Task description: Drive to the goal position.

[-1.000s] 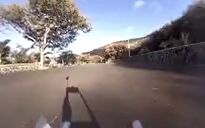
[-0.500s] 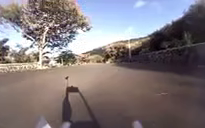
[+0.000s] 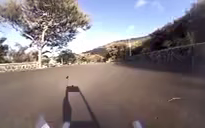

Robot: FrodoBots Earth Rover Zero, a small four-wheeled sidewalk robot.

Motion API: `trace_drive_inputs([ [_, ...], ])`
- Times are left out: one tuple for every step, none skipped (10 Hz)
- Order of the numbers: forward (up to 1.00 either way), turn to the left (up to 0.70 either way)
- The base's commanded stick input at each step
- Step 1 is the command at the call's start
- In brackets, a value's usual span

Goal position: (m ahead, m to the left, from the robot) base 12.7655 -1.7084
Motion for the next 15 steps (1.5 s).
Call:
trace_drive_inputs([
  [0.69, -0.02],
  [0.69, -0.13],
  [0.69, -0.24],
  [0.69, -0.18],
  [0.69, -0.09],
  [0.69, 0.0],
  [0.69, 0.02],
  [0.69, 0.02],
  [0.69, -0.1],
  [0.69, -0.16],
  [0.69, -0.21],
  [0.69, 0.02],
  [0.69, 0.02],
  [0.69, 0.02],
  [0.69, 0.02],
])
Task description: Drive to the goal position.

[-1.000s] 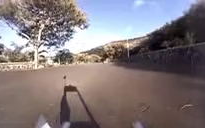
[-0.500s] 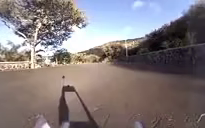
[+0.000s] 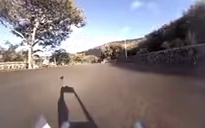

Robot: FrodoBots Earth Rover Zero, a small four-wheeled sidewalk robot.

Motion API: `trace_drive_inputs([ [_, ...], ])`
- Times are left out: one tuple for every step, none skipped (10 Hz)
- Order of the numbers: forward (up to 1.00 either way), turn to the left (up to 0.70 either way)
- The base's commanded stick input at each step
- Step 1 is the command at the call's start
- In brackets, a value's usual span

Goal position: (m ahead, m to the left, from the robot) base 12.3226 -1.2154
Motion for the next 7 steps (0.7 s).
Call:
trace_drive_inputs([
  [0.69, 0.02],
  [0.69, 0.02],
  [0.69, -0.02],
  [0.69, -0.12],
  [0.69, -0.22],
  [0.69, 0.02],
  [0.69, 0.02],
])
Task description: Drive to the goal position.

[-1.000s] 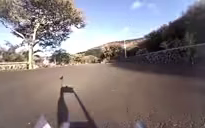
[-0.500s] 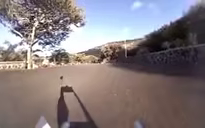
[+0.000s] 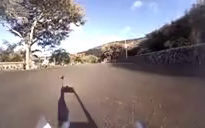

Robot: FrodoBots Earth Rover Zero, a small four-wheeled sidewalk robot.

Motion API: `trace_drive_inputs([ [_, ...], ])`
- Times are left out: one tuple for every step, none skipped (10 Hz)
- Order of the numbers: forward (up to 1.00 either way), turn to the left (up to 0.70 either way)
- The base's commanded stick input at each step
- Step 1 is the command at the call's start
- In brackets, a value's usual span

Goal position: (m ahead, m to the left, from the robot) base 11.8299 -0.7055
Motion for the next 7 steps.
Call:
trace_drive_inputs([
  [0.69, 0.02],
  [0.69, 0.02],
  [0.69, 0.02],
  [0.69, 0.02],
  [0.69, 0.02],
  [0.69, 0.02],
  [0.69, 0.02],
])
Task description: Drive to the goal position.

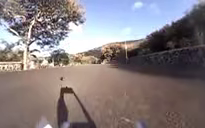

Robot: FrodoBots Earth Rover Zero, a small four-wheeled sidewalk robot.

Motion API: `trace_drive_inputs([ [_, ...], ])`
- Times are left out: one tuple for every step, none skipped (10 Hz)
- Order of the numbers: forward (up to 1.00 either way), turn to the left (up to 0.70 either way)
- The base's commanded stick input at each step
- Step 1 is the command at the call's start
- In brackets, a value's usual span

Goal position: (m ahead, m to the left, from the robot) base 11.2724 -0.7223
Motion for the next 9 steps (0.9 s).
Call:
trace_drive_inputs([
  [0.69, 0.02],
  [0.69, 0.02],
  [0.69, 0.02],
  [0.69, 0.02],
  [0.69, 0.02],
  [0.69, 0.02],
  [0.69, 0.02],
  [0.69, 0.02],
  [0.69, 0.02],
])
